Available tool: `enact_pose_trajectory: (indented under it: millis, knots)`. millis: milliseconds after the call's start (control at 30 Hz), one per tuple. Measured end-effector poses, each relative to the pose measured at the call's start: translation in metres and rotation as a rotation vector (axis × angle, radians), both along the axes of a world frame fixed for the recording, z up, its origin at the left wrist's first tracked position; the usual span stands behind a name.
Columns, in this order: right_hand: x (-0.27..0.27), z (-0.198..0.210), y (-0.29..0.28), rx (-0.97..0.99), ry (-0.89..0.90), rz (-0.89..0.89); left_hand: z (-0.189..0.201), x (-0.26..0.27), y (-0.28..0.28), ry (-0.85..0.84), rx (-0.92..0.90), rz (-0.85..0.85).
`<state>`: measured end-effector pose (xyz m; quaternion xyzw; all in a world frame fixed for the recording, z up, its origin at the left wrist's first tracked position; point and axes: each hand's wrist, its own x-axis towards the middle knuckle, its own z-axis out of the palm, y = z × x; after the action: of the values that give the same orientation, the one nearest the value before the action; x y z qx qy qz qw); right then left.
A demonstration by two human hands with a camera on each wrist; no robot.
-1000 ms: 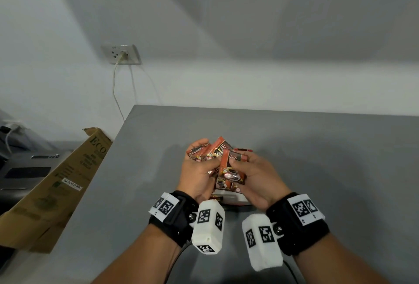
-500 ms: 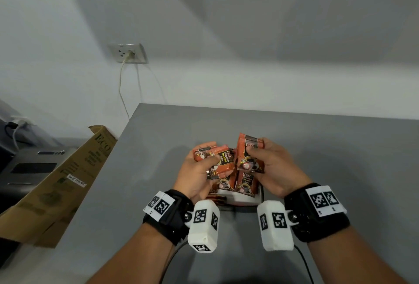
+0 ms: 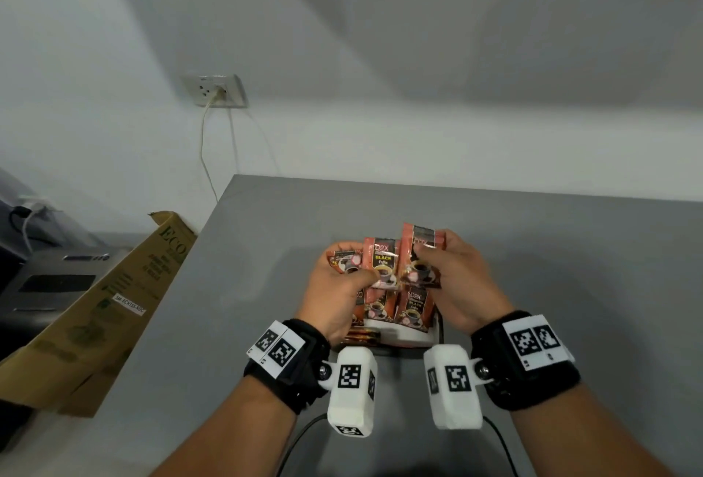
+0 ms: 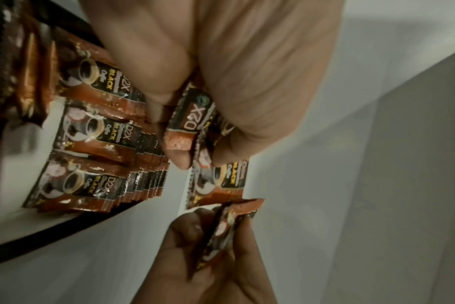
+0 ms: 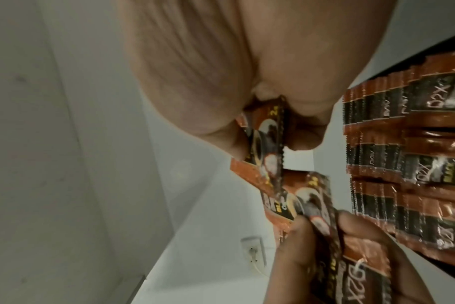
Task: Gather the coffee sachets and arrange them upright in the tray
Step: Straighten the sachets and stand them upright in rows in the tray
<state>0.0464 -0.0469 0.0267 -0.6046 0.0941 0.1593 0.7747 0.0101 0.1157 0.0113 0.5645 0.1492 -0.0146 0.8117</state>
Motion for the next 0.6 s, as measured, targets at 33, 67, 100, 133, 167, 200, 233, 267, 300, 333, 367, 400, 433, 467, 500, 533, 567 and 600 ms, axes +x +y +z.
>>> enact_pose_trajectory:
  millis: [33,67,100,133,167,200,233,267,300,333,367,400,433,467,500,533,567,600]
  knots:
    - [-0.002,-0.002,0.001,0.008,0.027,0.038,-0.001,0.0,0.0,-0.01,-0.006,0.029]
    - [-0.005,-0.004,0.003,-0.02,0.035,0.081,0.0,0.0,-0.002,-0.013,-0.011,0.04]
    - [-0.007,-0.005,0.006,-0.062,0.02,0.114,0.0,0.0,-0.003,-0.012,-0.023,0.038]
    - [-0.008,-0.006,0.008,-0.098,-0.002,0.12,0.001,-0.001,-0.004,0.002,-0.048,0.024]
    - [-0.008,-0.005,0.01,-0.126,-0.027,0.101,0.001,0.0,-0.004,0.031,-0.101,0.01]
    - [-0.006,-0.005,0.01,-0.125,-0.042,0.071,0.003,0.0,-0.003,0.068,-0.176,0.002]
    - [-0.004,-0.004,0.008,-0.106,-0.043,0.041,0.004,0.0,-0.001,0.101,-0.246,0.008]
    - [-0.001,-0.003,0.005,-0.066,-0.034,0.024,0.004,0.001,0.001,0.119,-0.285,0.027]
    - [0.0,-0.002,0.002,-0.023,-0.018,0.024,0.004,0.003,0.004,0.124,-0.286,0.047]
    - [0.0,-0.001,-0.002,0.023,0.005,0.039,0.003,0.004,0.006,0.117,-0.263,0.062]
    - [-0.001,0.001,-0.005,0.058,0.027,0.067,0.003,0.004,0.007,0.104,-0.233,0.081]
    - [-0.003,0.0,-0.006,0.083,0.05,0.089,0.002,0.005,0.007,0.086,-0.212,0.098]
    - [-0.005,-0.001,-0.006,0.097,0.069,0.111,0.002,0.005,0.006,0.07,-0.203,0.119]
    - [-0.009,-0.002,-0.003,0.101,0.083,0.131,0.002,0.006,0.005,0.052,-0.199,0.135]
    - [-0.013,-0.005,0.002,0.097,0.09,0.154,0.002,0.007,0.003,0.036,-0.193,0.152]
    - [-0.016,-0.007,0.007,0.082,0.087,0.175,0.003,0.007,0.001,0.023,-0.187,0.159]
    - [-0.019,-0.009,0.011,0.049,0.068,0.187,0.003,0.007,-0.001,0.018,-0.175,0.159]
    - [-0.02,-0.01,0.015,-0.001,0.029,0.187,0.003,0.007,-0.003,0.018,-0.159,0.149]
